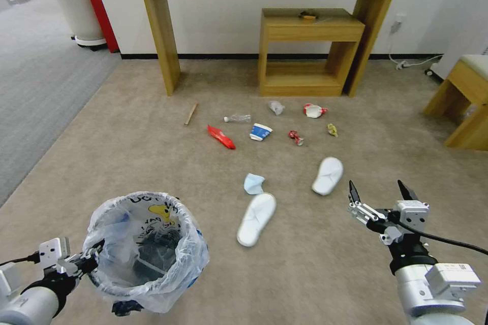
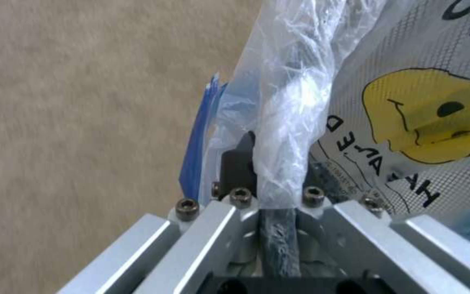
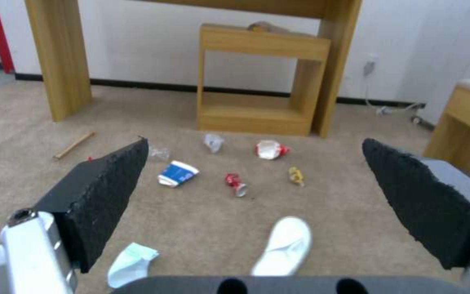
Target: Pick up the trash bin and place the garbage on the floor into it.
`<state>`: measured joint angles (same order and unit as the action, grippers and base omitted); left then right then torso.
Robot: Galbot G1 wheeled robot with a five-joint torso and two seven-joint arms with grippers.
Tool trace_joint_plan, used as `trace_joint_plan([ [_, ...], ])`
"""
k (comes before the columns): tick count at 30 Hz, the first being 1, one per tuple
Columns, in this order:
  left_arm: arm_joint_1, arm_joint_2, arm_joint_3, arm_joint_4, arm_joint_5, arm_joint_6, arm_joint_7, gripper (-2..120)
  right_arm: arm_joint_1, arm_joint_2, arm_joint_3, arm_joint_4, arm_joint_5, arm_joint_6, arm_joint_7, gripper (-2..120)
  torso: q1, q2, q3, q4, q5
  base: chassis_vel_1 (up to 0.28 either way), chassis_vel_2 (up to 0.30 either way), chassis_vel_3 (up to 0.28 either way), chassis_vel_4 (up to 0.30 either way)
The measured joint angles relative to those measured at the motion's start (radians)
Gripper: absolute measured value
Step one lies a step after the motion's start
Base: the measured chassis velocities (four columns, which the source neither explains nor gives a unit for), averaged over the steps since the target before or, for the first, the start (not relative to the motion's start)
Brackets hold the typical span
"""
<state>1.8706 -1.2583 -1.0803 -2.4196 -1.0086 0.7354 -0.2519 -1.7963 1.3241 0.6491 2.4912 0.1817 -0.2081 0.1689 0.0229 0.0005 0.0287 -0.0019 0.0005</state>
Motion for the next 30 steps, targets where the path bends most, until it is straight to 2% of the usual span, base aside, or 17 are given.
trace_joint_plan([
  [3,-0.011,0.007,-0.004,0.02,0.0,0.0,0.002,0,0.06,-0.014,-0.011,-0.052,0.05,-0.072,0.021,100,0.0,0.0,0.0,-0.0001,-0.0004,-0.041,0.221,0.025,-0.22],
  [8,-0.043,0.052,-0.008,0.068,-0.004,0.0,0.009,0,0.126,-0.035,-0.015,-0.134,0.068,-0.095,0.017,100,0.0,0.0,0.0,0.0001,-0.0002,-0.024,0.061,0.021,-0.056],
  [11,-0.042,0.076,-0.019,0.095,-0.01,0.0,0.045,0,0.197,-0.081,-0.028,-0.205,0.188,-0.136,-0.008,100,0.0,0.0,0.0,-0.0002,0.0,-0.004,-0.039,-0.013,0.024],
  [16,-0.039,0.072,-0.024,0.107,-0.009,0.0,0.053,0,0.293,-0.143,-0.081,-0.293,0.31,-0.187,-0.029,100,0.0,0.0,0.0,0.0,-0.0003,-0.002,-0.024,-0.011,0.015],
  [19,-0.034,0.054,-0.033,0.109,0.0,0.0,0.053,0,0.436,-0.181,-0.199,-0.45,0.4,-0.228,-0.018,100,0.0,0.0,0.0,0.0002,-0.0003,0.0,0.0,0.0,0.0],
  [20,-0.034,0.054,-0.033,0.109,0.0,0.0,0.053,0,0.436,-0.181,-0.199,-0.45,0.4,-0.228,-0.018,100,0.0,0.0,0.0,0.0002,-0.0003,0.0,0.0,0.0,0.0],
  [22,-0.032,0.043,-0.037,0.108,0.003,0.0,0.051,0,0.559,-0.164,-0.302,-0.602,0.422,-0.252,0.024,100,0.0,0.0,0.0,-0.0001,0.0,0.0,0.0,0.0,0.0],
  [23,-0.032,0.043,-0.037,0.108,0.003,0.0,0.051,0,0.559,-0.164,-0.302,-0.602,0.422,-0.252,0.024,100,0.0,0.0,0.0,-0.0001,0.0,0.0,0.0,0.0,0.0],
  [26,-0.038,0.034,-0.037,0.105,0.008,0.0,0.034,0,0.718,-0.107,-0.429,-0.784,0.464,-0.305,0.082,100,0.0,0.0,0.0,0.0004,-0.0003,0.0,0.0,0.0,0.0],
  [27,-0.038,0.034,-0.037,0.105,0.008,0.0,0.034,0,0.718,-0.107,-0.429,-0.784,0.464,-0.305,0.082,100,0.0,0.0,0.0,0.0004,-0.0003,0.0,0.0,0.0,0.0],
  [30,-0.045,0.022,-0.036,0.099,0.009,0.0,0.018,0,0.821,-0.054,-0.528,-0.907,0.613,-0.42,0.166,100,0.0,0.0,0.0,0.0001,-0.0005,0.0,0.0,0.0,0.0],
])
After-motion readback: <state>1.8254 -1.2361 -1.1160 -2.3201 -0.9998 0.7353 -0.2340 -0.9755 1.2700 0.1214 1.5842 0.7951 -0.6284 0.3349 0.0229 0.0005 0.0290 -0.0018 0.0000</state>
